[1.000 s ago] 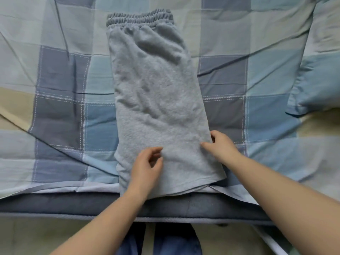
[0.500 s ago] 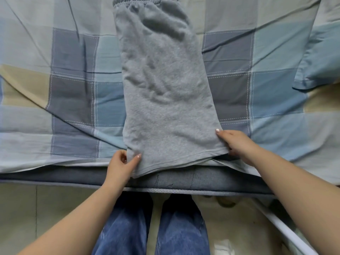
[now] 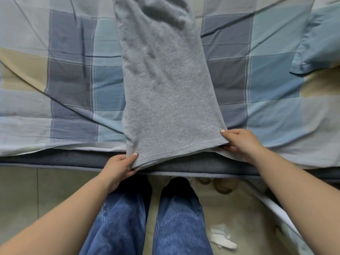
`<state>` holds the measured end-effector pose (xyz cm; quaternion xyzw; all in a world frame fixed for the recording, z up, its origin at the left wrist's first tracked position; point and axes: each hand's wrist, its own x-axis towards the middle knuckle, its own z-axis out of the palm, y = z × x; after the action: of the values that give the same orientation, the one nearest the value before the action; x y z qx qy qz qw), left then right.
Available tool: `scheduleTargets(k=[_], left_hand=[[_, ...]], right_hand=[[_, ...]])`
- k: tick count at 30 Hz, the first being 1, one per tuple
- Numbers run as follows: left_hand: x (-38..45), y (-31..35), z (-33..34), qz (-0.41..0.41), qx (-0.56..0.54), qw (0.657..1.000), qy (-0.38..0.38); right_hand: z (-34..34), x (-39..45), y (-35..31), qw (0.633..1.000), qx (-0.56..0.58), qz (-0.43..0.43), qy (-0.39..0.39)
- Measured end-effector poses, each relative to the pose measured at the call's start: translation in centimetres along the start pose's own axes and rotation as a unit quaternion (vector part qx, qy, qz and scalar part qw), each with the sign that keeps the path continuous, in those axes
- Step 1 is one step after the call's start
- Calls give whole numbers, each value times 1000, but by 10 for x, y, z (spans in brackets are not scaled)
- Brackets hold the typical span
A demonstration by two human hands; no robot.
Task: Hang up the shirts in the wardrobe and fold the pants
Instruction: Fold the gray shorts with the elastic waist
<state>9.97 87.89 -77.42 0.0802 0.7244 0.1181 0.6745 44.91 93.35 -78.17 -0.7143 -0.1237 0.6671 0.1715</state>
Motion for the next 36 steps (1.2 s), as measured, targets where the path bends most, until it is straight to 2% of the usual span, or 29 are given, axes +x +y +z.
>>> scheduleTargets(k=[3, 7, 11, 14, 19, 24, 28, 33, 36], left_hand=[[-4, -7, -4, -41, -43, 998, -23], [-11, 3, -4, -35, -125, 991, -29], [-20, 35, -5, -16, -259, 966, -12], [-26, 77, -8, 26, -320, 947, -6], [-23, 169, -9, 97, -337, 937, 4], [-10, 255, -14, 149, -353, 924, -2], [6, 309, -22, 184, -323, 928, 3], [24, 367, -27, 265, -298, 917, -7], [39, 382, -32, 291, -239, 926, 0]], right_hand=[[-1, -3, 0, 1000, -20, 2, 4], [0, -11, -9, 999, -20, -22, 30], [7, -16, -32, 997, 50, -33, 53], [14, -18, -64, 992, 116, -45, 32], [43, -7, -151, 984, 152, -96, 14], [87, 15, -244, 982, 104, -153, 40], [114, 31, -307, 975, 65, -204, 53], [125, 54, -357, 964, 63, -249, 64], [125, 68, -358, 968, 39, -240, 62]])
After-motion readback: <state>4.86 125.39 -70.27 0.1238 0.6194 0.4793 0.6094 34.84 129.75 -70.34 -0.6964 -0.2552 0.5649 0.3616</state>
